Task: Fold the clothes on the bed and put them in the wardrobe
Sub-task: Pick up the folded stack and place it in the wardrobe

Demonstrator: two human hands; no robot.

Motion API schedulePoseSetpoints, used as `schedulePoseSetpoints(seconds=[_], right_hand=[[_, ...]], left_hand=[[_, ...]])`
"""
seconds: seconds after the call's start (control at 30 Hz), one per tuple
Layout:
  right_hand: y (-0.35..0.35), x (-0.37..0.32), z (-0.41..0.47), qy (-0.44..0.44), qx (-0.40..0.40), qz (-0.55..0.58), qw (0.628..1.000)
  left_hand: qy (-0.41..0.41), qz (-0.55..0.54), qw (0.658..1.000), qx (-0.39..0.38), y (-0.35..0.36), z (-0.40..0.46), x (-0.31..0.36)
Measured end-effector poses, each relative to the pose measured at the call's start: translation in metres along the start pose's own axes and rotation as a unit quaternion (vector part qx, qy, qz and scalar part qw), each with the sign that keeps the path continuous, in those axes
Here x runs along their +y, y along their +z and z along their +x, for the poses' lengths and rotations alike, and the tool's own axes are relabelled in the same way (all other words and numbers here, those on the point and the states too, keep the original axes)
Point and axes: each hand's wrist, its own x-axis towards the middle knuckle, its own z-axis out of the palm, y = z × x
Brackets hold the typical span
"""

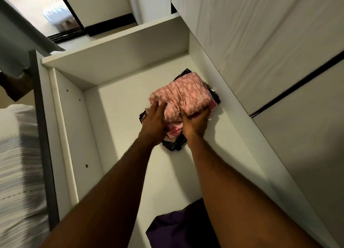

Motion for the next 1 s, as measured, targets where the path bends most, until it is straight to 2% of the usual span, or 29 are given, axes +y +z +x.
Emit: schedulePoseSetpoints(seconds=[0.17,0.23,0.3,0.37,0.63,0.8,1.0], right_hand=[[-0.017,-0.006,-0.022,-0.005,-0.056,-0.003,0.998],[-0.028,-0.006,-0.043,-0.019,-0.042,-0.039,0.998],[-0.037,-0.004,-0.070,-0.061,-0.017,-0.103,0.993],[-0.045,0.000,-0.100,-0.104,-0.027,-0.149,0.983],[-0.040,-0.013,-0.233,-0.238,-0.149,-0.213,0.936],[-0.024,-0.033,-0.333,-0.281,-0.200,-0.225,0.911],[0.004,-0.048,-0.466,-0.351,-0.211,-0.237,0.881]], left_hand=[[0.000,-0.006,0.997,-0.071,-0.018,-0.021,-0.008],[-0.004,0.010,0.997,-0.079,-0.027,-0.037,-0.012],[-0.011,0.032,0.995,-0.089,-0.040,-0.057,-0.014],[-0.012,0.074,0.992,-0.102,-0.060,-0.077,-0.015],[-0.002,0.181,0.979,-0.094,-0.147,-0.174,-0.019],[-0.001,0.175,0.981,-0.080,-0.182,-0.240,-0.046],[0.011,0.091,0.994,-0.059,-0.202,-0.324,-0.120]])
